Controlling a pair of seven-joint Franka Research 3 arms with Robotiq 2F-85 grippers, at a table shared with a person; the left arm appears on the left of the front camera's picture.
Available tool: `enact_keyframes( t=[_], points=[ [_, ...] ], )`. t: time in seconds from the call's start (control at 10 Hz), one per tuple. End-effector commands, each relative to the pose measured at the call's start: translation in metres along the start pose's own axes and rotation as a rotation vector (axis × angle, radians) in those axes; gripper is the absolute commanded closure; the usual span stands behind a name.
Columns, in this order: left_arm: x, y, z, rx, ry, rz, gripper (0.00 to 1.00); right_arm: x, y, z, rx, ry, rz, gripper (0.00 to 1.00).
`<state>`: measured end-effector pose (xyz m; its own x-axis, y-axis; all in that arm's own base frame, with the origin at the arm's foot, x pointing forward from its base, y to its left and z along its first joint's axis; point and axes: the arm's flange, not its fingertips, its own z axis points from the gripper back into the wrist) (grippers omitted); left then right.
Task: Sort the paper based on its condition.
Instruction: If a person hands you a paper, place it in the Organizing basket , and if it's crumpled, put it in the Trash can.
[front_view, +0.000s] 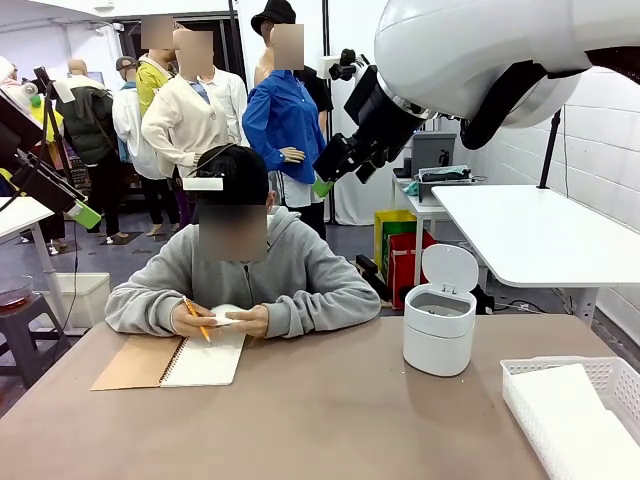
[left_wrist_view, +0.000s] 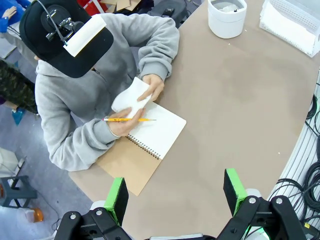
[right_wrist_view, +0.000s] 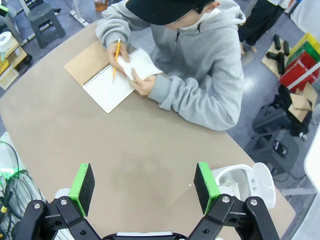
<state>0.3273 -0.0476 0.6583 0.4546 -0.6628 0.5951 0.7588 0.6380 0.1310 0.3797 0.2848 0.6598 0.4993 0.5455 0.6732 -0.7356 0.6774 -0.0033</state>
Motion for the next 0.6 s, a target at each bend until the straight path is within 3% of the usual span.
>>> enact_keyframes(
  t=[0.0,0.5],
  points=[
    [0.0008,-0.0001,0.0002,0.002,0.000,-0.001,0.00,0.0000,0.0003,-0.0002,0.001,0.000,0.003,0.00],
    [0.0008,-0.0001,0.0002,0.002,0.000,-0.001,0.00,0.0000,0.0003,-0.0002,0.001,0.000,0.003,0.00]
  ],
)
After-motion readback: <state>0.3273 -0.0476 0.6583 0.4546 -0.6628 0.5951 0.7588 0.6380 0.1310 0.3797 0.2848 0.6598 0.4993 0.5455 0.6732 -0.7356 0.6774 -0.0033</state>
